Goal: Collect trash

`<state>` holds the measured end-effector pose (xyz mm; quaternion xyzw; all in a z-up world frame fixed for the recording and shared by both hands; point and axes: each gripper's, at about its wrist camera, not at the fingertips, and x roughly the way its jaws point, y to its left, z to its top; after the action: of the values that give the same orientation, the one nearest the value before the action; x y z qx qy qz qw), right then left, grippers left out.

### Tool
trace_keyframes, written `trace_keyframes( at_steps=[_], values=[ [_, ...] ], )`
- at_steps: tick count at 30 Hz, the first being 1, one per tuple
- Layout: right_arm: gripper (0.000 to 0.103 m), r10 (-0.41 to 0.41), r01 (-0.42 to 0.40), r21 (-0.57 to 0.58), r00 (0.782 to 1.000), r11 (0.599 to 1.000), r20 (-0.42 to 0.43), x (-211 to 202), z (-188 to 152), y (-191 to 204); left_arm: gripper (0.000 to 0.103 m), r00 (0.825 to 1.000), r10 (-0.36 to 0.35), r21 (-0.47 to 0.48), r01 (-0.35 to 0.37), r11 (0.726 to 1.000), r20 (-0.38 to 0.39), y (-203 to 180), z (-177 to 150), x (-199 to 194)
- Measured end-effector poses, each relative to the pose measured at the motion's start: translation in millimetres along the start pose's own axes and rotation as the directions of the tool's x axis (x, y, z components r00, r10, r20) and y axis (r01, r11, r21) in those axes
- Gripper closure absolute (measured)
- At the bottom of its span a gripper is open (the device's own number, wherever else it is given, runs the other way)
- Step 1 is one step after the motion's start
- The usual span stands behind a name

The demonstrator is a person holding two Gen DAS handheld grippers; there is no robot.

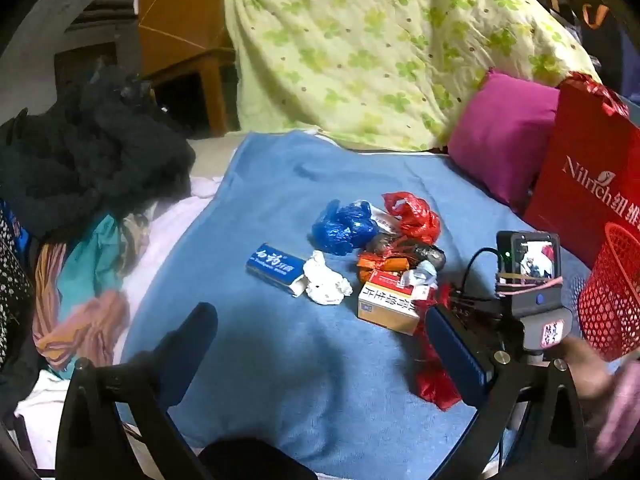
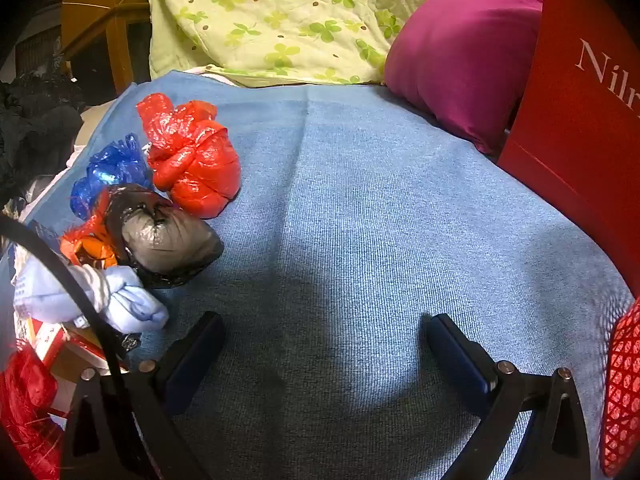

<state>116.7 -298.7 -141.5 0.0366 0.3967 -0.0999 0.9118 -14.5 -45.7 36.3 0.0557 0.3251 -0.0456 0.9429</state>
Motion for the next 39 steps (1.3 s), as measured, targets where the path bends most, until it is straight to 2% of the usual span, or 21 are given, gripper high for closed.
trace_keyframes(
  at_steps=[2,6,8,9,13,17,20,23,29,39],
  values=[
    [0.0,0.0,0.0,-0.001,1.0,1.0,-0.011,0.1,1.2,-0.5,0.0,1.0,-0.008,0.002,0.008,1.0,0.006,-1.4,-2.0,-0.6],
    [0.0,0.051,-0.06,-0.069,0.991,0.996,-0.126,-8.2,3.1,0.4,0.0,1.0,0.0,0.01,0.0,1.0,0.02,-4.8,-2.5,-1.7],
    [0.0,0.033,-0.045,-0.077,0.988,0.996,-0.152,-19.6,5.3,-1.1,0.0,0.999,0.0,0.007,0.0,1.0,0.033,-3.8,-1.3,-8.2],
    [0.0,0.006,-0.015,-0.078,0.992,0.997,-0.127,-31.9,6.2,-2.1,0.0,0.999,0.0,0.006,0.0,1.0,0.039,-2.9,-2.0,-11.0],
    [0.0,-0.012,0.016,-0.12,0.999,0.993,0.032,-104.2,15.4,1.9,0.0,0.997,0.009,0.015,-0.01,1.0,0.083,-0.6,-2.0,-30.0],
    [0.0,0.005,0.022,-0.158,0.986,0.987,0.169,-193.3,16.0,10.3,0.0,0.993,0.016,0.011,-0.017,1.0,0.121,3.1,-2.1,-48.2],
    [0.0,0.013,0.03,-0.169,0.969,0.985,0.246,-242.2,20.2,14.9,0.0,0.989,0.025,0.001,-0.025,1.0,0.143,7.5,-1.3,-61.7],
    [0.0,0.025,0.025,-0.168,0.957,0.986,0.289,-278.1,9.7,14.5,0.0,0.987,0.035,-0.005,-0.035,0.999,0.158,9.0,-1.4,-72.3],
    [0.0,0.039,0.018,-0.168,0.944,0.986,0.328,-322.4,-7.6,18.0,0.0,0.98,0.052,-0.015,-0.05,0.999,0.193,12.6,-0.7,-93.6],
    [0.0,0.068,-0.007,-0.17,0.934,0.985,0.352,-351.0,-16.3,15.4,0.0,0.971,0.091,-0.014,-0.09,0.996,0.22,11.7,1.5,-111.0]
  ],
)
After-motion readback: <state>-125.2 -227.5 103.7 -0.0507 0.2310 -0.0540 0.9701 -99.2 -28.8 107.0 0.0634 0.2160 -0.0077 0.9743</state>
